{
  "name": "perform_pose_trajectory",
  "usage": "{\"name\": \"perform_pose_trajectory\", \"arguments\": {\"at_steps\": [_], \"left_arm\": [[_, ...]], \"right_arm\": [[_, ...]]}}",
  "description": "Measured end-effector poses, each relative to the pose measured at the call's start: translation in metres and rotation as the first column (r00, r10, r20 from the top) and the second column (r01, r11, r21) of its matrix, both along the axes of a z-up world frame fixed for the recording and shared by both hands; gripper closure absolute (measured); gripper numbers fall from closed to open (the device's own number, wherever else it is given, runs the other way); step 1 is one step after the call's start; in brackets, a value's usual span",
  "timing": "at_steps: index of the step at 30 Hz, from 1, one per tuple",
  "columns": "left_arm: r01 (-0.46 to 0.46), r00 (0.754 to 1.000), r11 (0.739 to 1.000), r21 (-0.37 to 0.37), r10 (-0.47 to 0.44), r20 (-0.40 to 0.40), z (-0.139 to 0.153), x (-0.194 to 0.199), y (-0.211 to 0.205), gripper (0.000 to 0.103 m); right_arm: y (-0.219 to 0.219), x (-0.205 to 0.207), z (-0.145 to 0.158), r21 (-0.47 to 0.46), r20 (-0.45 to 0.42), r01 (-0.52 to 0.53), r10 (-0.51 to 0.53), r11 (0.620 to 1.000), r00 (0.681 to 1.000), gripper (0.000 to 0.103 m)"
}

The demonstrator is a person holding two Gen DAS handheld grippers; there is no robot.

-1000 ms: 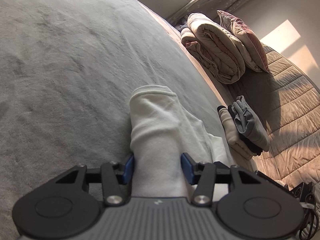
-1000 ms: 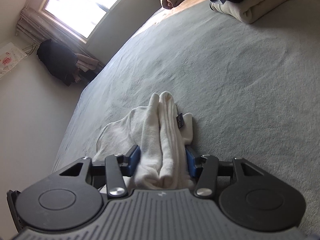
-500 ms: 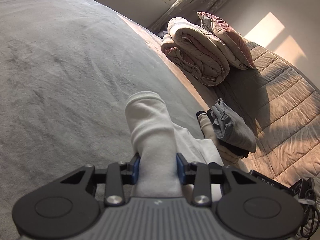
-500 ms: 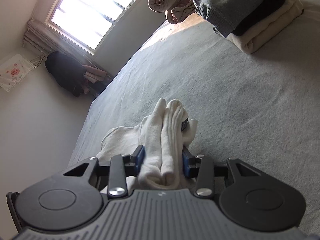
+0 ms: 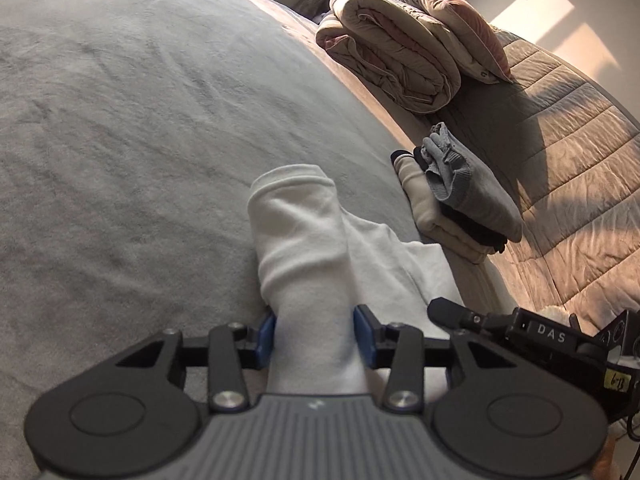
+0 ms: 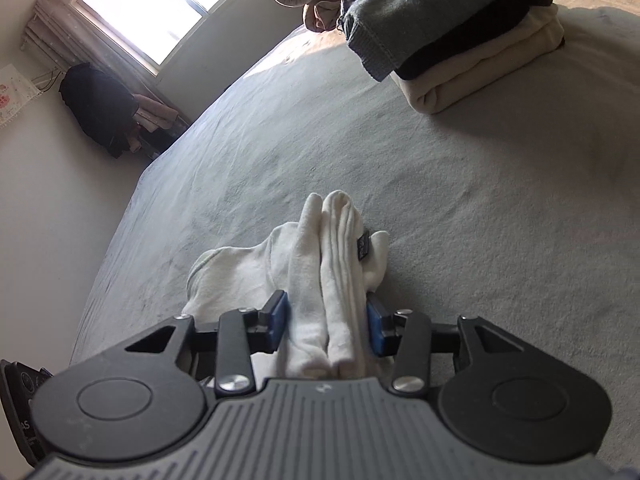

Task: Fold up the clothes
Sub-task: 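Grasp the folded white shirt bundle with both grippers and lift it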

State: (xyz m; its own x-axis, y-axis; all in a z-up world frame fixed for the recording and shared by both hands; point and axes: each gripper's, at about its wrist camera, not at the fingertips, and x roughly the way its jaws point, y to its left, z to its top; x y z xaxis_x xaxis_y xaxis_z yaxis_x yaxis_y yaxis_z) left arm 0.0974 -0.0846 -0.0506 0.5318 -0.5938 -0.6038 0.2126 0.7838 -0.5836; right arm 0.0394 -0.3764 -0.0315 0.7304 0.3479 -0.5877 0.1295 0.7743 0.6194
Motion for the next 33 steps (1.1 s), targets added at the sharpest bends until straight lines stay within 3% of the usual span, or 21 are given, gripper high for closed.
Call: {"name": "perform_pose_trajectory", "arguments": {"at_steps": [4,6,9,12,25,33], "left_arm": [[0.02,1.0,0.999,-0.03,-0.021,-0.022,-0.004,0.001,0.008,0.058],[0.015,1.0,0.999,-0.036,-0.016,-0.024,-0.003,0.0,0.008,0.063],[0.013,1.0,1.0,0.002,-0.013,0.025,0.007,-0.004,-0.003,0.069],[0.019,0.998,1.0,0.024,-0.02,0.067,0.021,-0.004,-0.014,0.071],[0.046,0.99,0.996,-0.079,-0.035,0.137,0.095,0.041,-0.077,0.071],[0.092,0.976,0.992,-0.081,-0.074,0.205,0.128,0.084,-0.138,0.071]], "right_arm": [[-0.006,-0.002,-0.01,0.032,0.007,-0.016,0.016,0.999,1.0,0.049],[-0.008,-0.002,-0.014,0.058,0.006,-0.017,0.016,0.998,1.0,0.047],[-0.01,-0.003,-0.014,0.087,0.023,-0.024,0.023,0.996,0.999,0.059],[-0.018,-0.002,-0.005,0.11,0.036,-0.032,0.028,0.993,0.999,0.062],[-0.078,0.032,0.086,0.042,0.179,-0.005,-0.003,0.999,0.984,0.062],[-0.126,0.074,0.121,-0.007,0.235,0.045,-0.042,0.999,0.971,0.062]]}}
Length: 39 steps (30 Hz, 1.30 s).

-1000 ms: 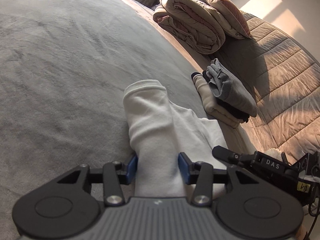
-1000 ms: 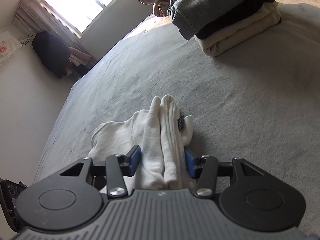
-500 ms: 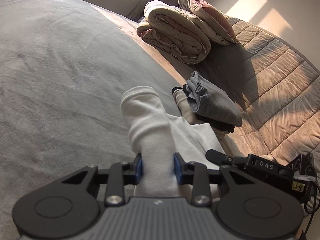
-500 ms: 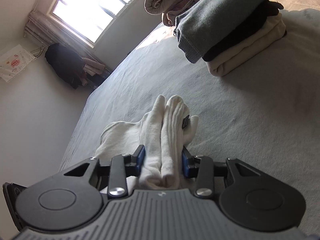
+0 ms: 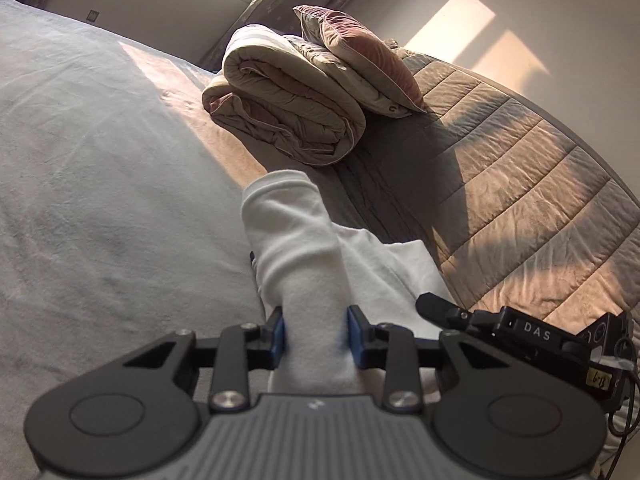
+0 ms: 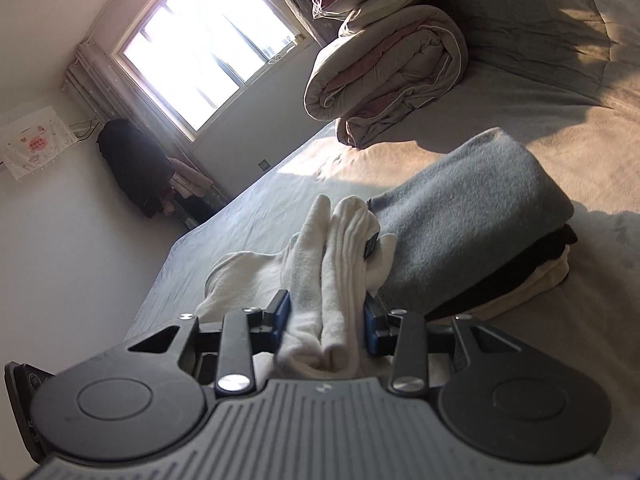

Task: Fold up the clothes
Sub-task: 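Grasp the folded white shirt bundle with both grippers and lift it, then carry the white shirt bundle with both grippers onto the folded clothes stack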

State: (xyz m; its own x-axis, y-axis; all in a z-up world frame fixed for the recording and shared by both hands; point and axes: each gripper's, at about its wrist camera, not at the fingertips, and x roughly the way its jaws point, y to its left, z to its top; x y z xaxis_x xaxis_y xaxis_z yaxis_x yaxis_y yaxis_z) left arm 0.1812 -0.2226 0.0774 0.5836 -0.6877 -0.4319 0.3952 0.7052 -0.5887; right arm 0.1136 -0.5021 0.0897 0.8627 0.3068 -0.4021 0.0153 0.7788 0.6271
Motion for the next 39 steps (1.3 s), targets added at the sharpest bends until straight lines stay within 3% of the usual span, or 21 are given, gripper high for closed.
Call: {"name": "perform_pose_trajectory", "arguments": {"at_steps": [6,13,21,24,26,30,35,39], "left_arm": [[0.032,0.998,0.999,-0.008,-0.032,0.05,0.015,0.033,-0.046,0.071],[0.042,0.996,0.999,-0.005,-0.041,0.084,0.012,0.064,-0.09,0.071],[0.002,0.998,1.0,-0.022,-0.001,0.059,-0.018,0.087,-0.125,0.07],[-0.022,0.998,0.999,0.034,0.02,0.053,-0.035,0.091,-0.136,0.068],[-0.037,0.997,0.996,0.075,0.032,0.073,-0.044,0.091,-0.141,0.065],[-0.06,0.989,0.992,0.11,0.045,0.138,-0.038,0.086,-0.141,0.061],[-0.111,0.968,0.985,0.132,0.077,0.238,-0.018,0.082,-0.133,0.058],[-0.148,0.946,0.982,0.121,0.105,0.305,-0.002,0.087,-0.132,0.059]], "right_arm": [[-0.039,0.029,0.014,-0.028,0.046,0.054,-0.053,0.998,0.998,0.062],[-0.077,0.059,0.014,-0.069,0.083,0.113,-0.107,0.991,0.991,0.062],[-0.111,0.08,-0.014,-0.057,0.07,0.178,-0.174,0.982,0.982,0.062],[-0.115,0.087,-0.035,-0.06,0.031,0.204,-0.203,0.977,0.979,0.062],[-0.114,0.092,-0.049,-0.081,-0.005,0.22,-0.221,0.972,0.975,0.062],[-0.113,0.088,-0.058,-0.082,0.014,0.238,-0.238,0.968,0.971,0.056],[-0.11,0.083,-0.041,-0.144,0.034,0.232,-0.229,0.962,0.973,0.054],[-0.106,0.08,-0.018,-0.228,0.122,0.252,-0.229,0.941,0.966,0.052]]}}
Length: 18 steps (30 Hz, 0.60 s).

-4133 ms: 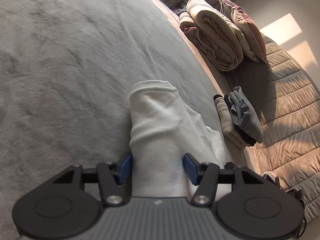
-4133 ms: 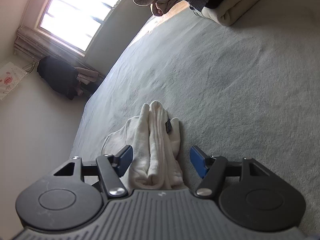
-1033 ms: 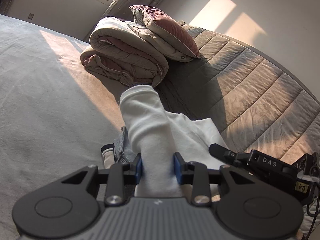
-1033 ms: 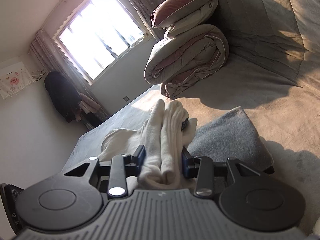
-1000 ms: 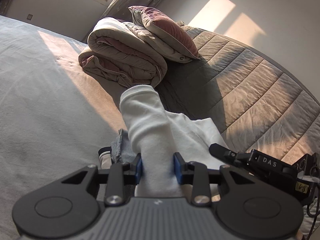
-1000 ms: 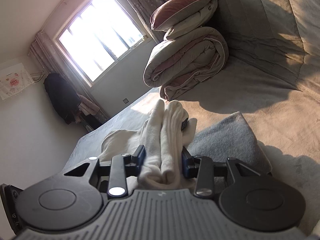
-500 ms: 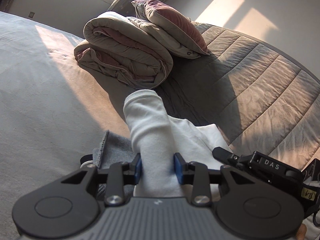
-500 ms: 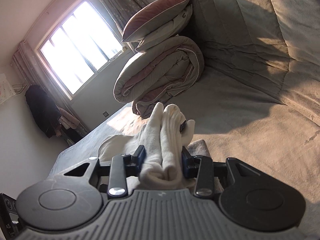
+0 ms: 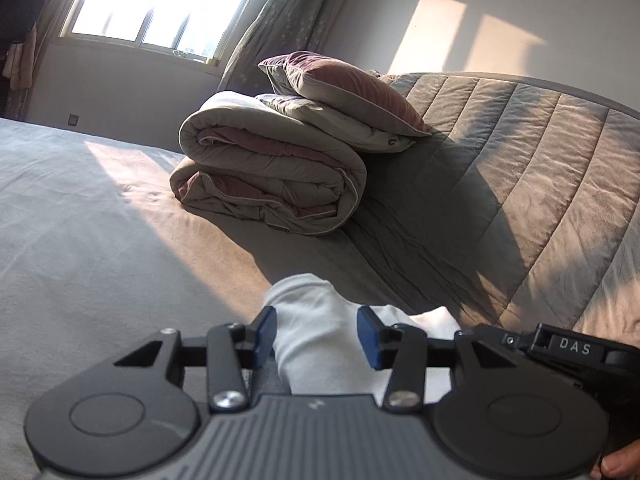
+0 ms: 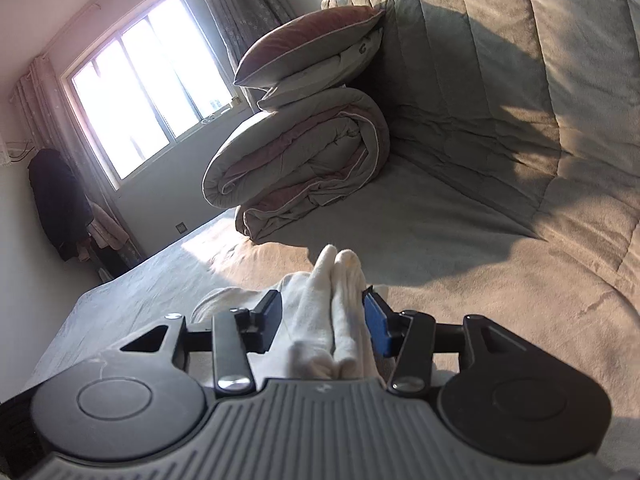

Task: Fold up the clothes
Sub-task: 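Carry the white shirt bundle with both grippers onto the folded clothes stack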

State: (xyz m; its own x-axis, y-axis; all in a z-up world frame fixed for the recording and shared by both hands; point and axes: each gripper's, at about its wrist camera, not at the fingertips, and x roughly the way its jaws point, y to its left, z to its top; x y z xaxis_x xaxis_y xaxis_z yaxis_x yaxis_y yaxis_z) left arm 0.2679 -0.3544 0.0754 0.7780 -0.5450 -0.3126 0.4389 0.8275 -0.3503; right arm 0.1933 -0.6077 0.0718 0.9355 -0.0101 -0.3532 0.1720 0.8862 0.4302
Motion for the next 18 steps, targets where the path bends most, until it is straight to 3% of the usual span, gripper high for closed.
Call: {"name": "perform_pose_trajectory", "arguments": {"at_steps": [3,4,6,8,11,15,18], "left_arm": [[0.024,1.0,1.0,0.0,-0.024,0.014,0.004,0.007,-0.009,0.063],[0.033,0.999,0.999,0.0,-0.033,0.019,0.005,0.01,-0.012,0.067],[0.047,0.999,0.999,0.019,-0.047,0.014,0.002,0.013,-0.019,0.074],[0.059,0.998,0.998,0.039,-0.059,0.003,-0.006,0.014,-0.025,0.077],[0.063,0.998,0.995,0.078,-0.063,-0.005,-0.018,0.013,-0.03,0.078],[0.074,0.997,0.992,0.102,-0.072,-0.029,-0.032,0.015,-0.03,0.078],[0.083,0.997,0.988,0.128,-0.081,-0.018,-0.034,0.013,-0.033,0.078]], "right_arm": [[0.009,0.004,0.016,-0.081,0.048,-0.022,0.026,0.996,0.999,0.055],[0.013,0.007,0.019,-0.104,0.052,-0.041,0.047,0.994,0.998,0.059],[0.019,0.017,0.019,-0.144,0.033,-0.065,0.07,0.987,0.997,0.077],[0.021,0.026,0.012,-0.165,0.009,-0.067,0.07,0.984,0.998,0.082],[0.015,0.033,-0.004,-0.154,-0.024,-0.043,0.04,0.987,0.999,0.085],[0.003,0.033,-0.03,-0.117,-0.076,0.016,-0.025,0.993,0.997,0.102],[0.001,0.03,-0.039,-0.098,-0.088,0.032,-0.041,0.995,0.995,0.102]]}}
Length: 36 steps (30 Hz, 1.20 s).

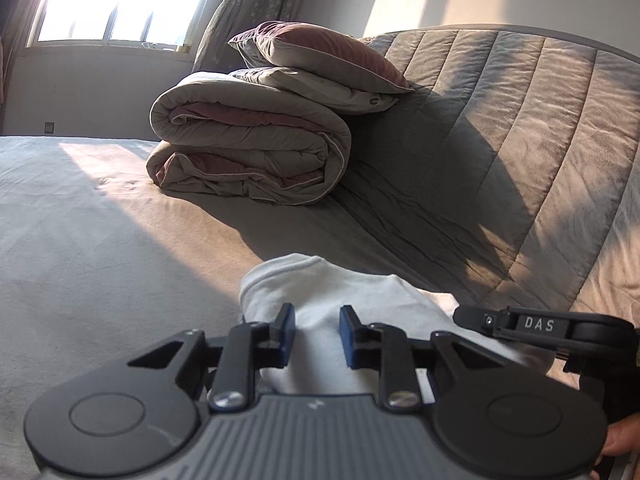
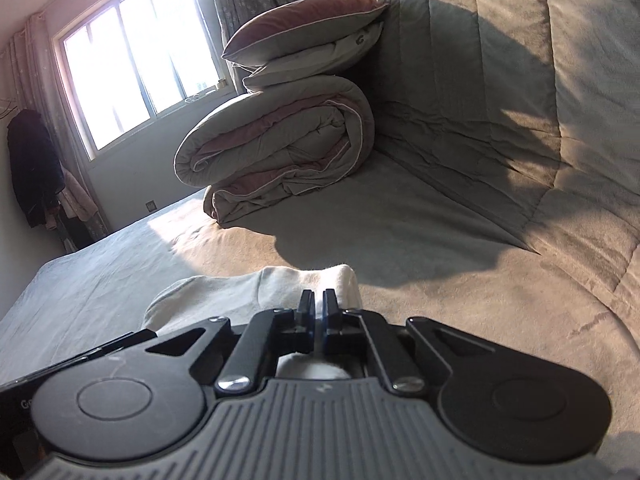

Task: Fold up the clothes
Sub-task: 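Carry the white shirt bundle with both grippers onto the folded clothes stack, then open both grippers and release the shirt on the stack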

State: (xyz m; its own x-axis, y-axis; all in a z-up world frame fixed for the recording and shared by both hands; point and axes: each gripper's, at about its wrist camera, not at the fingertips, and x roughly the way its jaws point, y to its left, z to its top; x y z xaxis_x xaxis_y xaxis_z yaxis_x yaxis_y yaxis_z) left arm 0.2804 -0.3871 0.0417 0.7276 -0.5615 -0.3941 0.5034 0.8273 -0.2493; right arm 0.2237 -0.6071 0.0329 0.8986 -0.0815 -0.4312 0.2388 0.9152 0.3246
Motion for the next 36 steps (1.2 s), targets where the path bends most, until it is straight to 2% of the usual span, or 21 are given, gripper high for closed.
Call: {"name": "perform_pose_trajectory", "arguments": {"at_steps": [4,6,11,13,16,19,21,25,27,28,31,33,35,36], "left_arm": [[-0.013,1.0,1.0,0.008,0.013,0.011,0.009,-0.007,-0.001,0.077],[-0.015,1.0,1.0,-0.019,0.016,0.011,0.016,-0.012,0.005,0.077],[0.012,1.0,0.998,-0.06,-0.011,0.024,0.029,-0.031,0.015,0.076],[0.04,0.999,0.998,-0.039,-0.04,0.007,0.028,-0.038,0.014,0.075],[0.076,0.996,0.995,0.064,-0.074,-0.04,0.021,-0.044,0.006,0.073],[0.063,0.997,0.993,0.096,-0.06,-0.04,0.027,-0.057,0.008,0.066],[0.053,0.997,0.994,0.091,-0.047,-0.068,0.035,-0.063,0.012,0.062],[0.014,0.993,0.988,0.154,0.005,-0.122,0.049,-0.074,0.017,0.056],[0.005,0.986,0.98,0.2,0.029,-0.165,0.055,-0.079,0.018,0.044],[0.0,0.982,0.977,0.213,0.041,-0.185,0.057,-0.081,0.019,0.042],[-0.018,0.965,0.968,0.249,0.082,-0.249,0.062,-0.086,0.023,0.039],[-0.023,0.953,0.962,0.271,0.103,-0.285,0.065,-0.091,0.029,0.029],[-0.025,0.952,0.953,0.302,0.115,-0.283,0.07,-0.097,0.031,0.028],[-0.027,0.953,0.947,0.319,0.121,-0.277,0.072,-0.101,0.032,0.024]], "right_arm": [[0.005,-0.003,0.011,-0.009,0.006,-0.002,0.002,1.0,1.0,0.1],[0.007,-0.008,0.02,0.006,0.023,-0.017,0.017,1.0,1.0,0.084],[0.014,-0.03,0.038,-0.005,0.039,-0.038,0.038,0.999,0.999,0.084],[0.016,-0.038,0.043,-0.008,0.035,-0.05,0.05,0.999,0.998,0.084],[0.021,-0.047,0.047,-0.03,0.001,-0.058,0.058,0.998,0.998,0.082],[0.028,-0.055,0.053,-0.043,-0.027,-0.059,0.058,0.997,0.998,0.079],[0.033,-0.062,0.061,-0.058,-0.036,-0.065,0.063,0.996,0.997,0.061],[0.046,-0.07,0.074,-0.098,-0.097,-0.079,0.069,0.992,0.993,0.057],[0.052,-0.076,0.079,-0.115,-0.125,-0.077,0.062,0.99,0.99,0.057],[0.055,-0.079,0.082,-0.119,-0.134,-0.078,0.062,0.99,0.989,0.056],[0.06,-0.088,0.09,-0.127,-0.156,-0.076,0.055,0.989,0.986,0.048],[0.063,-0.094,0.096,-0.135,-0.171,-0.071,0.047,0.988,0.984,0.041],[0.066,-0.102,0.102,-0.144,-0.189,-0.062,0.034,0.988,0.981,0.034],[0.068,-0.106,0.105,-0.147,-0.199,-0.058,0.028,0.987,0.98,0.031]]}}
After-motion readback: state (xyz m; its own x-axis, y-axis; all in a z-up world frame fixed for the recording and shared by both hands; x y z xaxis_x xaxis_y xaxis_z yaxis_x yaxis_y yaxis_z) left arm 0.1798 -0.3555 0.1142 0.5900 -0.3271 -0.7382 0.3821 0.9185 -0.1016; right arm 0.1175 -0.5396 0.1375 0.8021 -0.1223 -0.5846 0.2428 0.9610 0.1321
